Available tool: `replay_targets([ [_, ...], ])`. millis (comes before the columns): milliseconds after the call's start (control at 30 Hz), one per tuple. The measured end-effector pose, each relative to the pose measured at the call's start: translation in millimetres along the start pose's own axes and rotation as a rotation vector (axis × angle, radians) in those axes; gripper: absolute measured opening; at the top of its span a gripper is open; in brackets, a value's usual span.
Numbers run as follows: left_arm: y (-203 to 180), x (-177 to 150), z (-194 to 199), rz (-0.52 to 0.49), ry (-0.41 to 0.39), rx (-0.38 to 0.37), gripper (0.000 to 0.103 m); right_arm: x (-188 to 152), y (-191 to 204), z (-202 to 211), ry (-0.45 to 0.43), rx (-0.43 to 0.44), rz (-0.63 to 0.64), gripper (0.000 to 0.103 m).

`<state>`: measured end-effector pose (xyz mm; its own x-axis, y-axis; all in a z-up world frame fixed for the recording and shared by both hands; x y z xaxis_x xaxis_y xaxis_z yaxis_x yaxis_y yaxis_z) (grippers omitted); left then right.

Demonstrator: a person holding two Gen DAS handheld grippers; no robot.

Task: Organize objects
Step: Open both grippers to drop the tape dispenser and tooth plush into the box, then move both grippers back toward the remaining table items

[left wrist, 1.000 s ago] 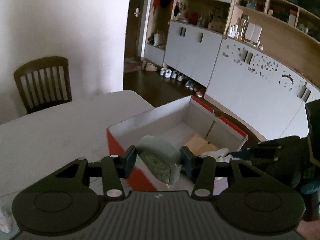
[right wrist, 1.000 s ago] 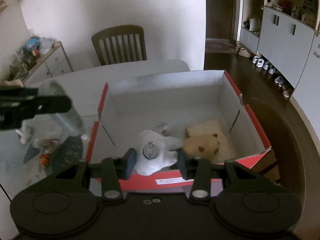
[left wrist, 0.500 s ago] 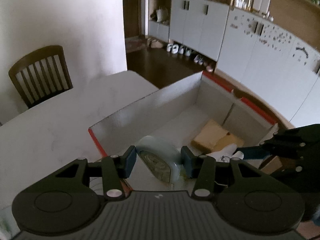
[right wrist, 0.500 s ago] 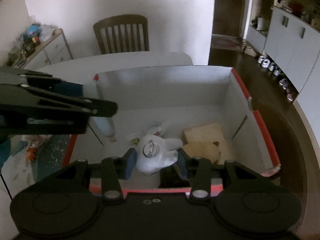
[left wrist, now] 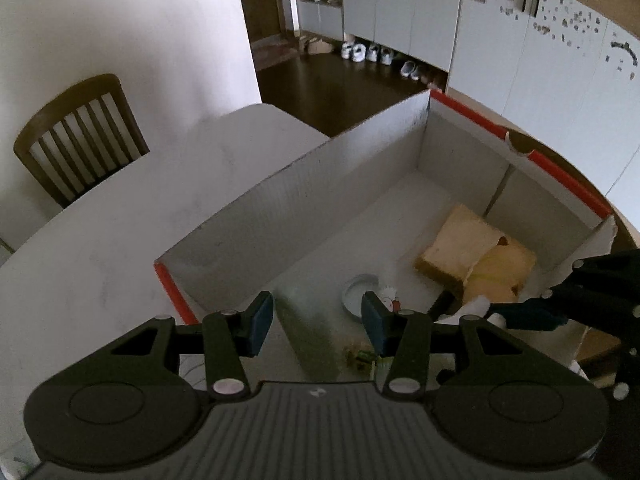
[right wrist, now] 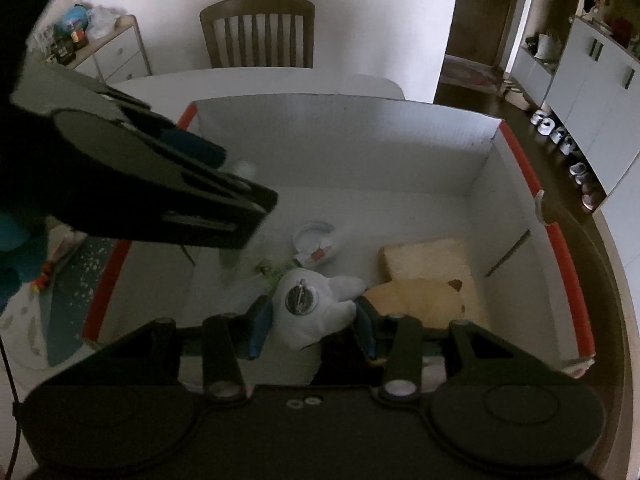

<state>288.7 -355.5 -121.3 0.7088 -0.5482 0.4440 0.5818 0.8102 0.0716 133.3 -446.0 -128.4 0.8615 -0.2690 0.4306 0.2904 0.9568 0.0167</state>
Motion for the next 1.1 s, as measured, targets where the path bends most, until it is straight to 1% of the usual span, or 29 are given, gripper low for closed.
replay_targets([
  [167, -2.8, -0.2, -12.2, -0.017, 0.034, 0.012, 0.048, -0.2, -1.0, -7.1, 0.029, -0.008, 0.0, 0.044],
  [367, -4.0, -3.4, -16.9, -0.002, 0.045, -0.015, 0.048, -2.1, -4.2, -9.1, 0.039, 0.019, -0.031, 0.049],
  [467, -2.8, -5.4, -14.7, 0.018, 0.036, -0.036, 0.052, -2.3, -3.1, -5.5, 0.032, 0.032, -0.034, 0.057],
  [533, -1.5, -6.8, -11.9, 0.03, 0.023, -0.05, 0.06, -2.5, -1.3, -1.0, 0.023, 0.04, -0.031, 0.058],
  [567, -1.7, -6.8, -10.3, 0.033, 0.018, -0.052, 0.061, -2.7, -0.3, 1.3, 0.02, 0.043, -0.03, 0.058],
  [800, 0.3, -11.0, 3.9, 0.054, -0.008, -0.073, 0.061, -3.1, -1.2, 21.4, -0.014, 0.045, -0.044, 0.061],
  [867, 0.3, -12.6, 11.5, 0.058, -0.023, -0.088, 0.061, -2.1, -2.8, 27.8, -0.025, 0.048, -0.054, 0.062],
  [967, 1.1, -14.7, 23.3, 0.061, -0.048, -0.092, 0.061, -1.2, -4.0, 38.1, -0.045, 0.051, -0.064, 0.062],
  [1067, 1.2, -18.1, 36.8, 0.066, -0.072, -0.12, 0.062, -0.9, -4.0, 47.6, -0.064, 0.053, -0.076, 0.063],
  [1100, 1.4, -19.7, 41.4, 0.065, -0.08, -0.126, 0.063, -0.8, -3.3, 49.5, -0.067, 0.055, -0.08, 0.063],
])
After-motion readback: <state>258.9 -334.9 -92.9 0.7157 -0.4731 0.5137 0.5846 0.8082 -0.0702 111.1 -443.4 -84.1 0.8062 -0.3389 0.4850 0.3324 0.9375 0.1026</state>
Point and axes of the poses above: each gripper's, at about its wrist camera, not at the fingertips, and z roughly against the way its jaws point, y to its left, x to its top, the point moved 8 cm from there along -z, roughly the way its jaws point, and after that the axes turned 7 degrees about y, right-handed, at the moved point
